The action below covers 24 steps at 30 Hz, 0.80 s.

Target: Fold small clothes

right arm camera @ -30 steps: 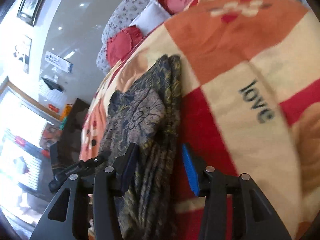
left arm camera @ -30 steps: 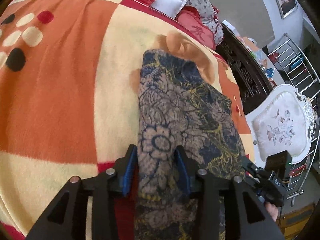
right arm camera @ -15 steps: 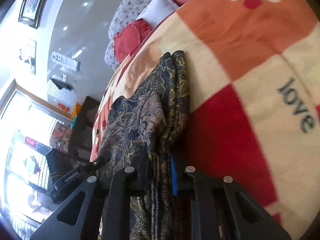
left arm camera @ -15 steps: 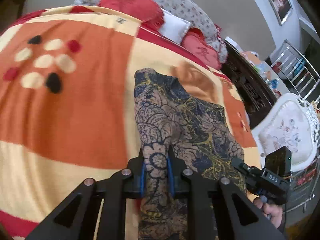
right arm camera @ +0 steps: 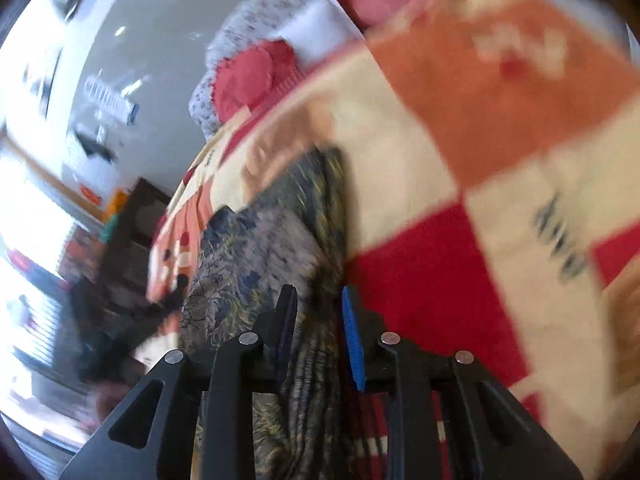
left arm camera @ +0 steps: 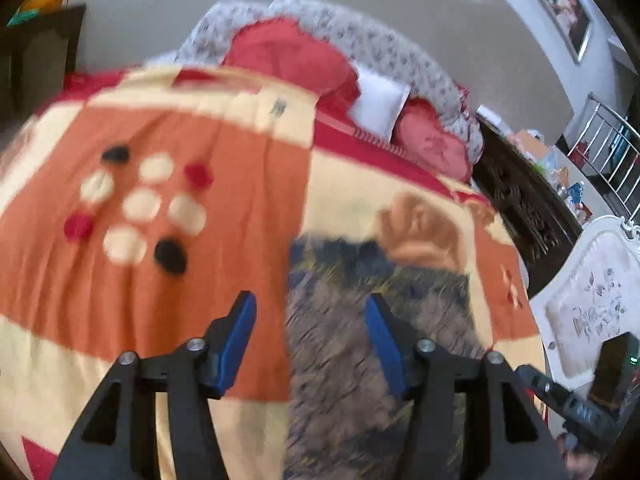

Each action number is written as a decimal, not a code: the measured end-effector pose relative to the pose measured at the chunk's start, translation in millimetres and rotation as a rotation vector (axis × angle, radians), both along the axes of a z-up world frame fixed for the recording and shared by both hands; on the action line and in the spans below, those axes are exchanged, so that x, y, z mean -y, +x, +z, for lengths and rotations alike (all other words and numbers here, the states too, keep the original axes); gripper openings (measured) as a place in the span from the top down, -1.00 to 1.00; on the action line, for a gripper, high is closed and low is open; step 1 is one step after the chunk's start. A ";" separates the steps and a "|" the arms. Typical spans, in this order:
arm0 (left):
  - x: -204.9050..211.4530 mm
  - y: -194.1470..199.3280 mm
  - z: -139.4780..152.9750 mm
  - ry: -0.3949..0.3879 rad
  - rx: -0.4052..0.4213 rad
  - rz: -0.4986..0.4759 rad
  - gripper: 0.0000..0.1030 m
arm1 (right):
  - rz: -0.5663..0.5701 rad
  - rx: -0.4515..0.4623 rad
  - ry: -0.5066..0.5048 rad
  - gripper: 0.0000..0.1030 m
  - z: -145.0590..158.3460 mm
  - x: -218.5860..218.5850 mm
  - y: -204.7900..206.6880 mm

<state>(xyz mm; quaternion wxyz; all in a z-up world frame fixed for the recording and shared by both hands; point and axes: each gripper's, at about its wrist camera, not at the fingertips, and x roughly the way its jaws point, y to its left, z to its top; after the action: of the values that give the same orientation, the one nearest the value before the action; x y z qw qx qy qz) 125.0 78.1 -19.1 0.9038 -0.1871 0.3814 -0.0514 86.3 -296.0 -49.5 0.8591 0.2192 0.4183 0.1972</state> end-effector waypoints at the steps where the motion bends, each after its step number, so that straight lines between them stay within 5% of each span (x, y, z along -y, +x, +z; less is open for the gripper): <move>1: 6.7 6.5 1.5 0.008 0.001 -0.014 -0.15 | 0.021 0.032 -0.048 0.24 10.3 -12.0 -1.3; 5: 43.4 38.2 1.6 0.106 0.000 -0.031 -0.16 | 0.068 0.115 -0.268 0.24 34.8 -75.2 3.9; 11: 67.3 88.7 -47.8 0.196 -0.131 -0.042 -0.18 | 0.021 -0.092 -0.371 0.52 -17.7 -105.3 55.1; 13: 68.1 90.4 -60.9 0.199 -0.115 -0.043 -0.22 | 0.017 -0.087 -0.369 0.79 -34.4 -96.0 64.4; 18: 72.5 93.4 -67.9 0.222 -0.094 -0.032 -0.30 | 0.035 0.033 -0.337 0.80 -48.9 -86.6 54.2; 24: 75.2 97.4 -68.0 0.244 -0.096 -0.027 -0.36 | 0.027 0.046 -0.286 0.80 -47.8 -81.4 51.8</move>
<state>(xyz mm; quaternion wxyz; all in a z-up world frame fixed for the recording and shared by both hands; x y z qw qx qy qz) 222.3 2.9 -87.1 0.8998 -0.0726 0.4301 -0.0077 138.1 -214.6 -97.4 0.8882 0.0844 0.4252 0.1521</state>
